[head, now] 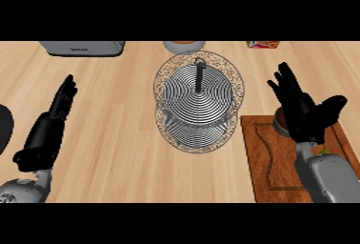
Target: Pick the pear from the cutting board and place it in the tiered basket
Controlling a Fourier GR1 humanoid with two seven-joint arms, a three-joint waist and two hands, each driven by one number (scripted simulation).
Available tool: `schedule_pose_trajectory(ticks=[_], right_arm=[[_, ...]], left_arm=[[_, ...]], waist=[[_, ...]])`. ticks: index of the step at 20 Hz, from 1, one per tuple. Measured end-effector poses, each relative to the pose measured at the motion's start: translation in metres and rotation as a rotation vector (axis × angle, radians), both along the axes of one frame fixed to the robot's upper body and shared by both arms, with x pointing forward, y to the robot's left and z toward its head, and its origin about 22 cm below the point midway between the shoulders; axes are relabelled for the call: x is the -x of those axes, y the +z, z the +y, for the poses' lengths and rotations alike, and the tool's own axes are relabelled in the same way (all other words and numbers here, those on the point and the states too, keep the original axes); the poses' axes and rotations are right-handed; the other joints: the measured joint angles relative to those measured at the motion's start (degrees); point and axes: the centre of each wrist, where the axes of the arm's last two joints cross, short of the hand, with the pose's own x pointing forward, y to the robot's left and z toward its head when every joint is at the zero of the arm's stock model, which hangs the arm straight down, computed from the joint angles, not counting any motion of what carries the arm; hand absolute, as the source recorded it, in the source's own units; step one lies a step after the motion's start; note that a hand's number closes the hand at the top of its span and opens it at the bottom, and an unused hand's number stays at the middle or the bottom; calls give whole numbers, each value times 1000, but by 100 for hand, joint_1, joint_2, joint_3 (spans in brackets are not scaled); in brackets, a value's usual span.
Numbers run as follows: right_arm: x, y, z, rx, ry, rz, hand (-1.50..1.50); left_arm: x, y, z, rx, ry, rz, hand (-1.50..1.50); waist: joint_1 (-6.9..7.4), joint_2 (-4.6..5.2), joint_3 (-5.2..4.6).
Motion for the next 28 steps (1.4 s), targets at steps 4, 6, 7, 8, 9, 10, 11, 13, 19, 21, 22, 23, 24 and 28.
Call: schedule_pose_trajectory(ticks=[4, 6, 7, 8, 9, 10, 11, 13, 19, 21, 22, 23, 24, 28], right_arm=[[-9, -3, -28, -72, -205, 66, -150], [-11, -8, -52, -131, -368, 126, -150], [-8, -17, -68, -75, -442, 187, -150], [-7, -25, -77, -85, -522, 236, -150], [-10, -28, -80, -122, -587, 259, -150], [-13, -29, -83, -161, -643, 261, -150], [-16, -31, -82, -185, -686, 252, -150], [-18, -30, -87, -183, -752, 221, -150], [-19, 4, -113, 36, -777, 251, -150], [-17, 19, -127, 148, -746, 322, -150], [-17, 22, -132, 210, -725, 375, -150], [-16, 28, -137, 272, -695, 428, -150], [-15, 33, -140, 328, -658, 487, -150], [-13, 59, -152, 533, -503, 736, -150]], left_arm=[[4, -16, -6, 62, -35, 59, 0], [6, -25, -13, 108, -62, 107, 0], [8, -30, -17, 132, -80, 134, 0], [9, -34, -22, 159, -101, 159, 0], [9, -40, -26, 181, -120, 184, 0], [9, -43, -30, 197, -136, 202, 0], [6, -45, -31, 213, -148, 218, 0], [8, -51, -31, 235, -173, 246, 0], [4, -68, -33, 261, -187, 281, 0], [4, -72, -33, 261, -182, 287, 0], [4, -72, -34, 261, -185, 289, 0], [3, -71, -35, 261, -188, 291, 0], [2, -71, -36, 264, -188, 294, 0], [2, -74, -35, 263, -193, 303, 0]], waist=[[-99, 98, -27], [-173, 153, -34], [-187, 192, -54], [-187, 213, -54], [-178, 220, -49], [-166, 215, -44], [-159, 204, -42], [-144, 178, -39], [-182, 119, -51], [-200, 107, -65], [-190, 106, -72], [-195, 101, -79], [-201, 94, -84], [-161, 90, -96]])
